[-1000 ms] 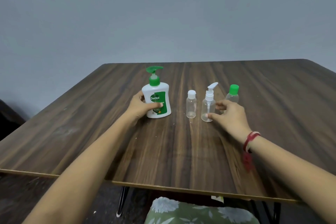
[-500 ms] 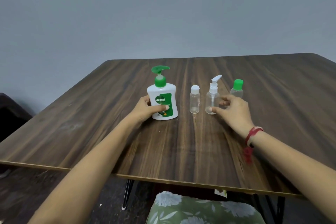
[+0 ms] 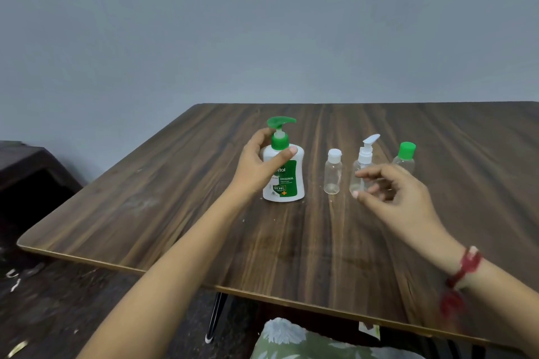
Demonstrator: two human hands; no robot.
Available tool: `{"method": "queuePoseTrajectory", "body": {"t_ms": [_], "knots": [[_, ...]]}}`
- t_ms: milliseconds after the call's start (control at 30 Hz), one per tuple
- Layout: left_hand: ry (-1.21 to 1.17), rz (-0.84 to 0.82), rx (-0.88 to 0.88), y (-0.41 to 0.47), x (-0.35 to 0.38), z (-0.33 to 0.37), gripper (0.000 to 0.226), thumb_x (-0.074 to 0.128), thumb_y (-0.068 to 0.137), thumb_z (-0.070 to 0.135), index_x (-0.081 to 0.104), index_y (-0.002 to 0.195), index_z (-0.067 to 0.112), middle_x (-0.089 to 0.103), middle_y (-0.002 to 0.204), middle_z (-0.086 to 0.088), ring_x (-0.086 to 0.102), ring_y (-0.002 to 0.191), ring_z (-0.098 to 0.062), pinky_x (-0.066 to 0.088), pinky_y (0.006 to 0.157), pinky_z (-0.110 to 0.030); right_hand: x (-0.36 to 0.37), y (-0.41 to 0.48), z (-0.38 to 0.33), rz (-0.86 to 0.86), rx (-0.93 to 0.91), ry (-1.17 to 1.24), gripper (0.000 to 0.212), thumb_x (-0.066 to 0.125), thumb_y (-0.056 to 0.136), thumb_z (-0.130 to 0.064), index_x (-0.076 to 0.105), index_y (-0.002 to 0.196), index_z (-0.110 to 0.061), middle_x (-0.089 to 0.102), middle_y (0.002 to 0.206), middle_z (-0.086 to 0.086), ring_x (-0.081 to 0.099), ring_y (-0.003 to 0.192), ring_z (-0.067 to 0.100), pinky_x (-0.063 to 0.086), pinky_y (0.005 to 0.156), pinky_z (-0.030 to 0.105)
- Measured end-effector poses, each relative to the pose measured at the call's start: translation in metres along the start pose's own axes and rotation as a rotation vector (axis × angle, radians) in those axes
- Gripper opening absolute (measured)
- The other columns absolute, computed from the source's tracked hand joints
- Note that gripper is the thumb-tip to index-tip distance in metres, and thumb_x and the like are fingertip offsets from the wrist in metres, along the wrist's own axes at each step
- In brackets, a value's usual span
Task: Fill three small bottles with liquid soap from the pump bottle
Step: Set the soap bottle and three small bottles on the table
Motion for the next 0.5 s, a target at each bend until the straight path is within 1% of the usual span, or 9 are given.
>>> {"method": "queuePoseTrajectory", "body": {"t_ms": [67, 133, 200, 267, 367, 433, 500], "knots": [[0.054, 0.032, -0.007, 0.004, 0.000, 0.002, 0.049, 0.078, 0.072, 0.039, 0.060, 0.116, 0.023, 0.068, 0.109, 0.005, 0.064, 0.103, -0.008, 0.052, 0.087, -0.028, 0.016, 0.004, -0.001, -0.057, 0.009, 0.055, 0.038, 0.073, 0.073, 0.004, 0.063, 0.084, -0.030, 0.062, 0.090, 0.001, 0.058, 0.069, -0.001, 0.046, 0.063, 0.007], [0.089, 0.079, -0.025, 0.007, -0.003, -0.001, 0.046, 0.078, 0.075, 0.035, 0.060, 0.115, 0.020, 0.068, 0.110, 0.006, 0.062, 0.105, -0.005, 0.050, 0.086, -0.026, 0.028, 0.005, -0.006, -0.101, -0.014, 0.083, 0.039, 0.072, 0.074, 0.004, 0.062, 0.083, -0.033, 0.064, 0.090, 0.001, 0.060, 0.071, 0.001, 0.049, 0.066, 0.010], [0.105, 0.098, -0.039, 0.008, -0.005, -0.007, 0.048, 0.079, 0.071, 0.039, 0.060, 0.113, 0.023, 0.068, 0.109, 0.006, 0.065, 0.102, -0.009, 0.052, 0.084, -0.028, 0.029, 0.003, -0.010, -0.110, -0.044, 0.088, 0.037, 0.072, 0.074, 0.003, 0.063, 0.084, -0.032, 0.065, 0.089, -0.001, 0.062, 0.074, 0.005, 0.051, 0.069, 0.014], [0.096, 0.076, -0.066, 0.006, -0.004, -0.013, 0.046, 0.079, 0.071, 0.036, 0.061, 0.111, 0.022, 0.070, 0.106, 0.002, 0.068, 0.096, -0.016, 0.055, 0.080, -0.032, 0.023, 0.001, -0.006, -0.097, -0.037, 0.094, 0.036, 0.071, 0.075, 0.004, 0.064, 0.084, -0.030, 0.065, 0.088, 0.000, 0.061, 0.072, 0.003, 0.050, 0.068, 0.011], [0.073, 0.069, -0.102, 0.002, -0.002, -0.018, 0.039, 0.079, 0.077, 0.027, 0.061, 0.111, 0.018, 0.070, 0.103, -0.002, 0.069, 0.095, -0.021, 0.056, 0.077, -0.032, 0.005, 0.005, 0.018, 0.004, 0.038, 0.052, 0.031, 0.070, 0.075, 0.005, 0.065, 0.082, -0.025, 0.066, 0.086, 0.002, 0.058, 0.065, -0.003, 0.045, 0.063, 0.006], [0.060, 0.069, -0.103, 0.002, -0.001, -0.019, 0.046, 0.081, 0.073, 0.032, 0.060, 0.111, 0.017, 0.070, 0.105, -0.004, 0.069, 0.095, -0.022, 0.057, 0.078, -0.033, -0.015, 0.010, 0.034, 0.124, 0.066, -0.011, 0.026, 0.072, 0.074, 0.002, 0.065, 0.085, -0.020, 0.065, 0.085, 0.004, 0.056, 0.064, -0.003, 0.044, 0.063, 0.005], [0.054, 0.059, -0.101, 0.001, 0.000, -0.019, 0.062, 0.081, 0.062, 0.045, 0.059, 0.114, 0.018, 0.069, 0.107, -0.004, 0.069, 0.096, -0.021, 0.057, 0.080, -0.036, -0.033, 0.016, 0.043, 0.213, 0.084, -0.044, 0.026, 0.076, 0.073, -0.003, 0.063, 0.091, -0.018, 0.064, 0.088, 0.005, 0.055, 0.064, 0.001, 0.044, 0.065, 0.007]]}}
Point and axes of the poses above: each hand's wrist, its own y-axis towards the middle knuckle, its own x-axis out of the palm, z = x × y, the point moved 7 cm from there along y, towards the middle knuckle
